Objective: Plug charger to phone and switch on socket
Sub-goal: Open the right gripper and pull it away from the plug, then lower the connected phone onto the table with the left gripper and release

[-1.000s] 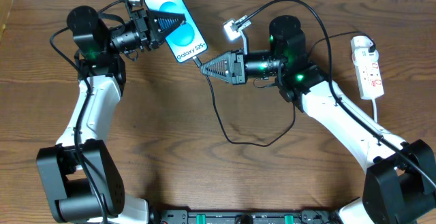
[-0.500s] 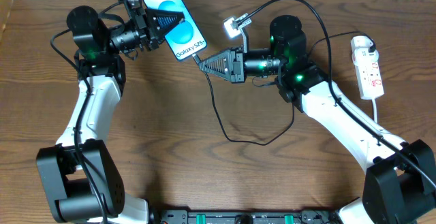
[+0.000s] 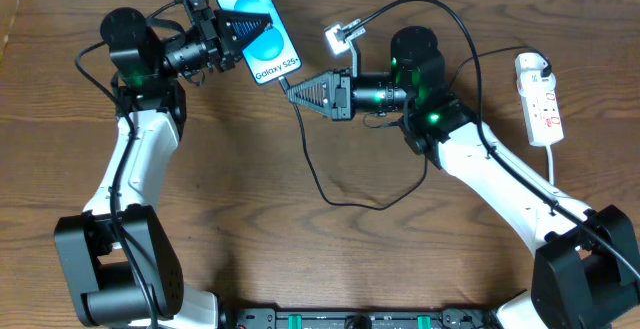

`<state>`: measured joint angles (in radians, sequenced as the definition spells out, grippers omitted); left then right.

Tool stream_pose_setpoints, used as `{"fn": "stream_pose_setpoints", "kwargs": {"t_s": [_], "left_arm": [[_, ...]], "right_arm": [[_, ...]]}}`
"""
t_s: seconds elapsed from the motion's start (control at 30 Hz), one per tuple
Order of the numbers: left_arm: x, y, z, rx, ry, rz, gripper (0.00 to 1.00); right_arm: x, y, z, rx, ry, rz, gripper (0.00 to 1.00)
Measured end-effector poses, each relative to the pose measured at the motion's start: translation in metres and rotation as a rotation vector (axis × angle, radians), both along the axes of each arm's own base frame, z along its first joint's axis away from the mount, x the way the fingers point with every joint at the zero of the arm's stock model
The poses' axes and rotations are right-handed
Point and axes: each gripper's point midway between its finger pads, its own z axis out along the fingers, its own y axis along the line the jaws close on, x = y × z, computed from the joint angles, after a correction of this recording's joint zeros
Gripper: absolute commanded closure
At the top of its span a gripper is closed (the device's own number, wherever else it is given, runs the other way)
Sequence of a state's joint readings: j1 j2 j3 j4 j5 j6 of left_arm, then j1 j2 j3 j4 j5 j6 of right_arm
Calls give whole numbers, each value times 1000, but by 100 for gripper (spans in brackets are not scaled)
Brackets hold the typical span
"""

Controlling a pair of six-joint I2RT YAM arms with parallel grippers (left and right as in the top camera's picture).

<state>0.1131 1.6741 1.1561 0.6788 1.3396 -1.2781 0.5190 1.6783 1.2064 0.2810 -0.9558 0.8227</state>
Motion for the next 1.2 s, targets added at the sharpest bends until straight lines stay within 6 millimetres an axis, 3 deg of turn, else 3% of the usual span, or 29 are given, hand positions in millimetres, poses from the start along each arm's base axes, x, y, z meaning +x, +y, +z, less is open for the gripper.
{"fn": "stream_pose_setpoints", "kwargs": {"t_s": [0.33, 0.5, 0.6, 0.73, 0.83, 0.93, 1.0, 1.07, 1.2], "left_arm": [[7, 2, -2, 10, -27, 48, 93], [-1, -4, -9, 18, -23, 0, 93], [-7, -9, -19, 20, -6, -38, 93], [-12, -10, -19, 23, -13, -70, 93], [-17, -13, -27, 30, 13, -102, 93], [-18, -17, -54, 31, 148, -112, 93], [-13, -29, -105, 58, 272, -112, 93], [-9, -40, -132, 90, 297, -115, 93], [-7, -74, -212, 188, 377, -136, 93]], "right_arm": [[11, -1, 0, 12, 96, -77, 98], [17, -7, -16, -47, 144, -126, 74], [29, -25, -27, -92, 172, -166, 65], [55, -61, -34, -108, 169, -247, 62], [68, -98, -57, -183, 238, -326, 61], [69, -115, -81, -276, 281, -376, 61], [69, -125, -97, -358, 266, -415, 61], [67, -131, -108, -418, 265, -430, 63], [68, -145, -124, -527, 225, -466, 63]]}}
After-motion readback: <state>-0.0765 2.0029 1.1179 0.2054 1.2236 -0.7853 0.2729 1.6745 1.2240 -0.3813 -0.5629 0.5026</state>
